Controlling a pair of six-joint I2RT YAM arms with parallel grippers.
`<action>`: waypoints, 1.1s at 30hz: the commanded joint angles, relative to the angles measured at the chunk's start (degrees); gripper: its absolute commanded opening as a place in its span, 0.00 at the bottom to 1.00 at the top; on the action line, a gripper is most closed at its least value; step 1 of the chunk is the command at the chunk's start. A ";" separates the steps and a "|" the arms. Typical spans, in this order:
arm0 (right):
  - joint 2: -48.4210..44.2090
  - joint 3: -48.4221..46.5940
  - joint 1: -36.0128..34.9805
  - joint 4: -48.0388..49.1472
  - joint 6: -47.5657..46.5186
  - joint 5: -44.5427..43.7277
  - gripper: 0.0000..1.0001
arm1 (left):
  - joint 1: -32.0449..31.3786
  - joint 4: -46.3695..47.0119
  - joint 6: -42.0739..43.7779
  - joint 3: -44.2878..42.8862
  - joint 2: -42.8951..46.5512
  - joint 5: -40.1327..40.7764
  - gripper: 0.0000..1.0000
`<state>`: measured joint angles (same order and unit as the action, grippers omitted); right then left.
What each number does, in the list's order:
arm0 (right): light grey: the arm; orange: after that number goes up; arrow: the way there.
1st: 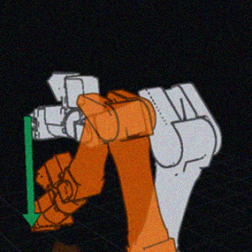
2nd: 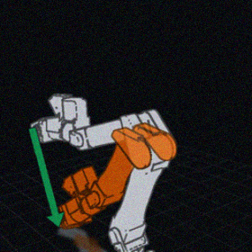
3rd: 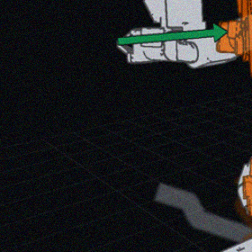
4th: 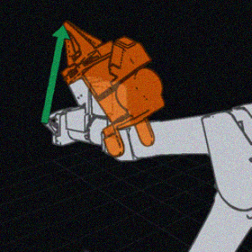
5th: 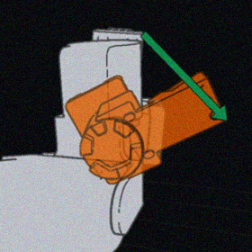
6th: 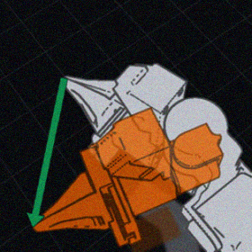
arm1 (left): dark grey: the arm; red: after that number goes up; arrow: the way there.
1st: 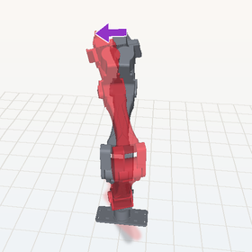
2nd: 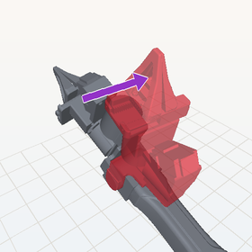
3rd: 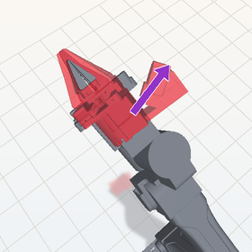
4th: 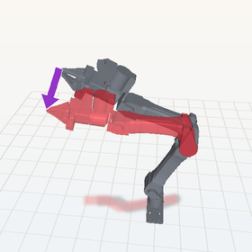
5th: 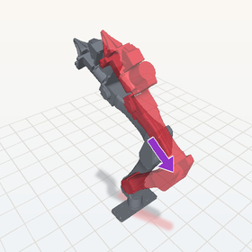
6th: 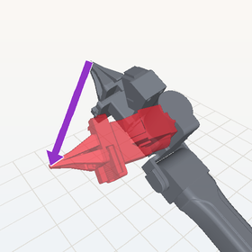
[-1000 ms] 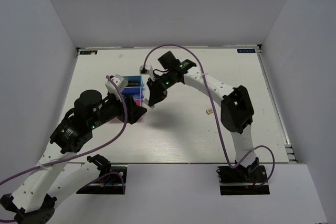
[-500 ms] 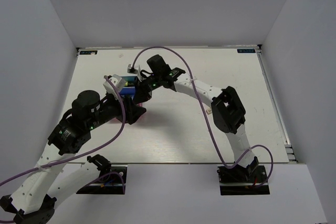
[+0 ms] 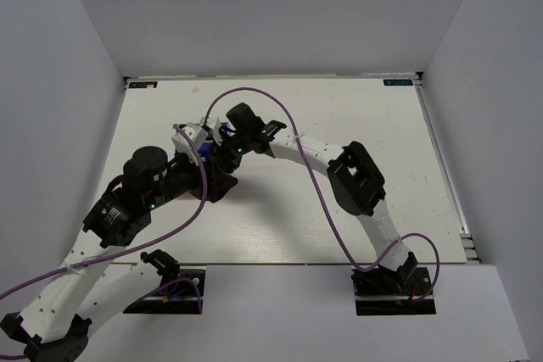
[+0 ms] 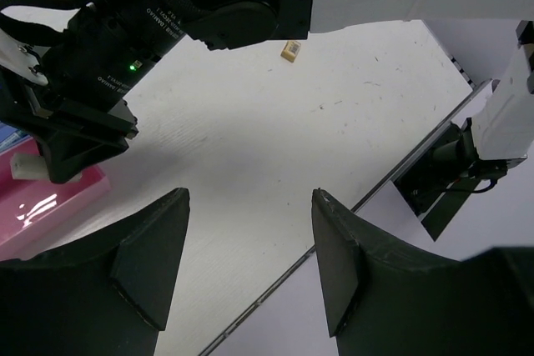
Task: Sort the stationery into containers
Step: Place the stationery in the storage box, then pick up the stationery from the center of the board.
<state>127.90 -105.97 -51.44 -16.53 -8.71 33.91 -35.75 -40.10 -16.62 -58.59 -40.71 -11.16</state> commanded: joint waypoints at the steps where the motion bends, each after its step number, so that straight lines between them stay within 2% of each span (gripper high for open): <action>1: -0.89 -0.82 -0.33 0.63 -2.45 -2.36 0.35 | 0.24 -0.07 -0.52 0.40 0.28 -0.18 0.71; 2: -1.07 -0.47 0.02 0.71 -2.37 -2.36 0.43 | 0.15 -0.07 -0.60 0.49 0.37 -0.09 0.71; 5: -1.95 -0.46 -0.33 0.98 -1.40 -2.71 0.47 | 0.33 -0.16 -0.69 0.49 0.89 0.17 0.72; 10: -3.35 -0.81 0.20 1.33 0.45 -2.71 0.47 | 0.15 -0.60 -0.43 0.41 1.42 0.79 0.72; 12: -4.58 -0.99 0.20 1.07 0.97 -2.80 0.43 | 0.24 -1.12 -0.34 0.49 1.60 0.96 0.72; 14: -6.33 -1.07 0.46 1.15 2.89 -6.02 0.33 | 0.24 -1.56 -0.69 0.49 2.03 1.22 0.71; 15: -6.78 -1.08 0.55 0.89 3.87 -7.79 0.10 | 0.15 -1.65 -0.78 0.49 2.12 1.05 0.68; 16: -7.22 -0.99 0.90 0.28 5.09 -11.81 0.00 | 0.24 -1.65 -0.87 0.84 2.56 0.96 0.67; 18: -9.41 -2.30 1.78 -1.30 7.48 -17.98 0.00 | 0.33 -1.83 -1.22 1.37 3.35 0.96 0.59; 21: -12.49 -1.79 5.01 -5.52 8.36 -27.64 0.00 | 0.24 -1.65 -1.92 2.60 4.67 1.05 0.32; 22: -13.10 -1.43 5.90 -6.13 10.19 -28.19 0.00 | 0.24 -1.83 -1.92 3.12 5.11 1.05 0.15; 24: -14.95 -0.56 10.01 -11.40 14.13 -29.42 0.00 | 0.24 -1.91 -1.66 4.36 5.46 0.88 0.04; 26: -16.00 -0.03 12.23 -19.22 15.38 -28.29 0.27 | 0.24 -2.79 -0.09 6.28 5.29 0.61 0.02; 28: -16.80 3.48 16.80 -23.71 15.39 -26.72 0.44 | 0.15 -3.58 1.32 7.86 4.68 0.70 0.11; 29: -19.24 9.06 18.81 -25.02 14.95 -26.53 0.58 | 0.24 -3.67 1.42 9.44 4.50 1.40 0.34; 30: -20.13 11.47 19.62 -25.04 13.65 -26.35 0.61 | 0.24 -3.67 1.85 11.02 4.76 1.92 0.48; 32: -23.89 18.99 22.17 -24.60 9.61 -29.58 0.79 | 0.24 -2.62 2.21 12.87 5.46 2.72 0.74; 33: -24.62 20.88 22.61 -24.42 9.15 -30.30 0.79 | 0.24 -2.10 2.47 15.41 5.81 2.81 0.78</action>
<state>106.37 -91.70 -28.97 -34.00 3.11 6.44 -35.75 -42.28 -15.51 -46.35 -35.55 -9.47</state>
